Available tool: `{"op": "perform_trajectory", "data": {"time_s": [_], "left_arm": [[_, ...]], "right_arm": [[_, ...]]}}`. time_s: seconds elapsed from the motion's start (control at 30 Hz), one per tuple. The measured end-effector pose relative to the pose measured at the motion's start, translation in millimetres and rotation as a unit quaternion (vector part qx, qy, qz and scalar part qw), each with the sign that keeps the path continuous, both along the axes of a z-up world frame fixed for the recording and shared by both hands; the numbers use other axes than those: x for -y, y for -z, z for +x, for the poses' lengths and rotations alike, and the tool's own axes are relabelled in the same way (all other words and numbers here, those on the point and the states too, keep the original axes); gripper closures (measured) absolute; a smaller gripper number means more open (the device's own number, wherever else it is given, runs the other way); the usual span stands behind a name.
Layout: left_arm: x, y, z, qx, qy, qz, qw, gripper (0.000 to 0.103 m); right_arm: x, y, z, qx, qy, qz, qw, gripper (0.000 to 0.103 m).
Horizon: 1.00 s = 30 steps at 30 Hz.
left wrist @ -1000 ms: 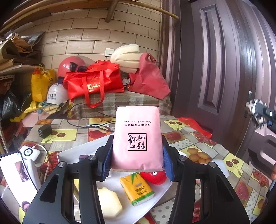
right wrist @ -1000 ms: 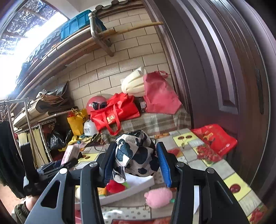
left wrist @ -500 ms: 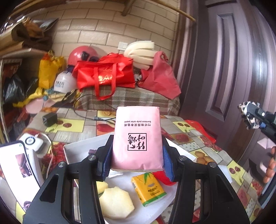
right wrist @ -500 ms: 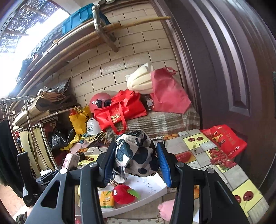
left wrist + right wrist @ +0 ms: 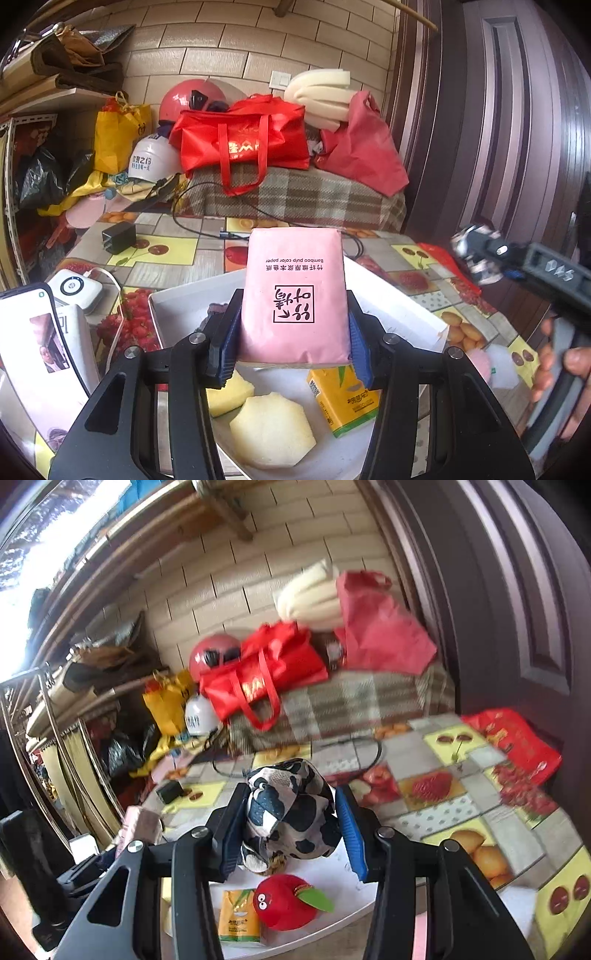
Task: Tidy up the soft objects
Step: 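Carry the pink tissue pack and patterned cloth over the white tray, then drop the tissue pack and patterned cloth into the tray, opening both grippers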
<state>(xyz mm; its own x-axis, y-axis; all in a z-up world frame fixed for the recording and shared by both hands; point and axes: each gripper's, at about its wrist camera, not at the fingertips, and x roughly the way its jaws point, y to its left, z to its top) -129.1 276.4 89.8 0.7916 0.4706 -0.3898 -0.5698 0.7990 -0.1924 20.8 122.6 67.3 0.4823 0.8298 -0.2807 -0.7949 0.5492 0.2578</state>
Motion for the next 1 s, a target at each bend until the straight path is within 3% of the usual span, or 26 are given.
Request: {"op": "perform_trajectory", "data": {"time_s": [0.3,0.83,0.87,0.9,0.93,0.97,1.0], "left_arm": [[-7,19,14,-0.031,-0.001,-0.017,0.9994,0.053],[-6,20,17,-0.032,0.001,-0.018,0.9993,0.052],[-6,19,16,-0.030,-0.005,-0.019,0.9994,0.048],[-7,19,16,-0.030,-0.014,-0.016,0.9993,0.029],[-7,18,15,-0.029,-0.024,-0.009,0.9992,0.016],[-7,17,13,-0.026,-0.033,-0.001,0.9991,0.000],[-7,16,10,-0.017,-0.040,0.007,0.9990,0.000]], "right_arm": [[-24,39,15,-0.041,0.005,-0.048,0.998,0.055],[-45,45,15,-0.032,-0.018,-0.074,0.997,0.053],[-48,45,12,-0.026,-0.022,-0.082,0.996,0.047],[-50,46,9,-0.016,-0.022,-0.088,0.996,0.042],[-50,46,6,-0.009,-0.020,-0.087,0.996,0.021],[-49,46,3,-0.002,-0.020,-0.080,0.997,0.007],[-46,45,1,0.003,-0.019,-0.071,0.997,0.001]]}}
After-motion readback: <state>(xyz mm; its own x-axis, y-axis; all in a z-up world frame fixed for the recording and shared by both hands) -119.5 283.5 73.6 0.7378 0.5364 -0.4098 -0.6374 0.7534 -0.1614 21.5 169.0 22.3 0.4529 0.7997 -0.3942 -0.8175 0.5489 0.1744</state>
